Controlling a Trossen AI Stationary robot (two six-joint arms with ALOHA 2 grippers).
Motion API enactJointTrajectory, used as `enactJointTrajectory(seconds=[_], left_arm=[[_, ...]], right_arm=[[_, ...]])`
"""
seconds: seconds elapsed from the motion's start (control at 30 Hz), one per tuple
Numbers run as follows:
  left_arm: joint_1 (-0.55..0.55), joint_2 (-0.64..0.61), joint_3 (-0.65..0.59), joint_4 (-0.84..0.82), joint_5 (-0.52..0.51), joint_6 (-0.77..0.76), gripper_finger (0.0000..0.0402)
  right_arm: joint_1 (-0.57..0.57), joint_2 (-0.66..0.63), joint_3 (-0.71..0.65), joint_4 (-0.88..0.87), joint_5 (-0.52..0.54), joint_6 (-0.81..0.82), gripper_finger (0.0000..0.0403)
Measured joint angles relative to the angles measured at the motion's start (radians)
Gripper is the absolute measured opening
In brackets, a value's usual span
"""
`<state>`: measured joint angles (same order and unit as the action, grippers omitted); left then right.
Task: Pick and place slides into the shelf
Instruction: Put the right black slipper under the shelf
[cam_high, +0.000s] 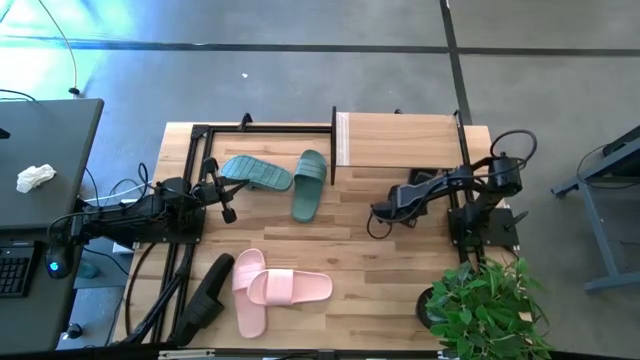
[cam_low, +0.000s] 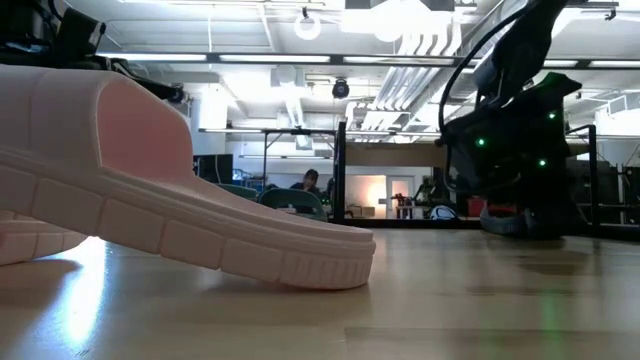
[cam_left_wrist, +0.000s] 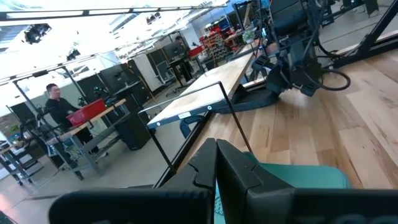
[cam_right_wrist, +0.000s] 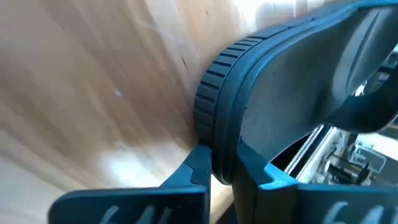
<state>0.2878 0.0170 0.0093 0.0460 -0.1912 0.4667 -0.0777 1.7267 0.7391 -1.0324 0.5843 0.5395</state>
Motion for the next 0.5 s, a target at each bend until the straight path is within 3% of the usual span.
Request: enactJointTrajectory(seconds=[0.5], left_arm=[[0.0,0.0,0.0,-0.001,0.007,0.0,0.0001]], right_arm=[[-0.008,0.0,-0.002,-0.066,-0.081,0.116,0.0138]])
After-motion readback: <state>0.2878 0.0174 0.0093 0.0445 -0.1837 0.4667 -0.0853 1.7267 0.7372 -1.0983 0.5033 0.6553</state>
